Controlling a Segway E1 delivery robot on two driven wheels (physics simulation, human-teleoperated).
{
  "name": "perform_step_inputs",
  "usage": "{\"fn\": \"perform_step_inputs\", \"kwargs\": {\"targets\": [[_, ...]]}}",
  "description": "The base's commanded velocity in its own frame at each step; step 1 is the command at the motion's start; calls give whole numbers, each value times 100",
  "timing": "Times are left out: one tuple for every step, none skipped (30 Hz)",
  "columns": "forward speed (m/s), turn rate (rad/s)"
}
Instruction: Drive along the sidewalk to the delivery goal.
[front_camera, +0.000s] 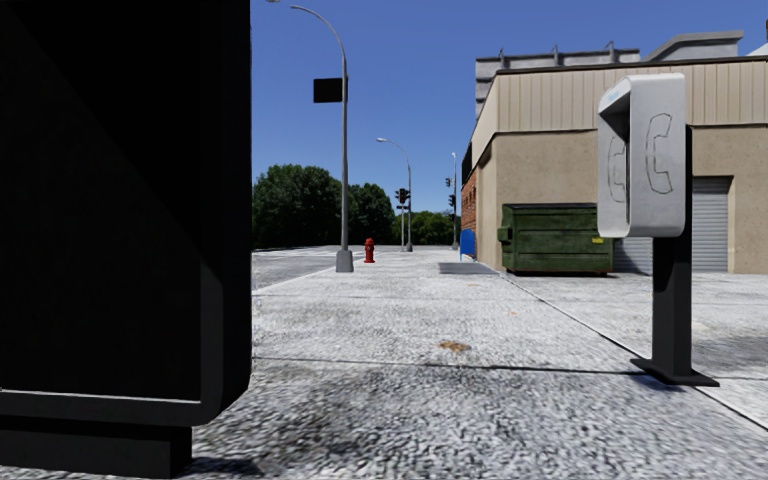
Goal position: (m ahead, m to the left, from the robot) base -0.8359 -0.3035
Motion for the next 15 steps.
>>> {"fn": "perform_step_inputs", "kwargs": {"targets": [[0, 0], [0, 0], [0, 0], [0, 0], [0, 0], [0, 0], [0, 0], [0, 0], [0, 0], [0, 0], [0, 0], [0, 0], [0, 0], [0, 0], [0, 0]]}}
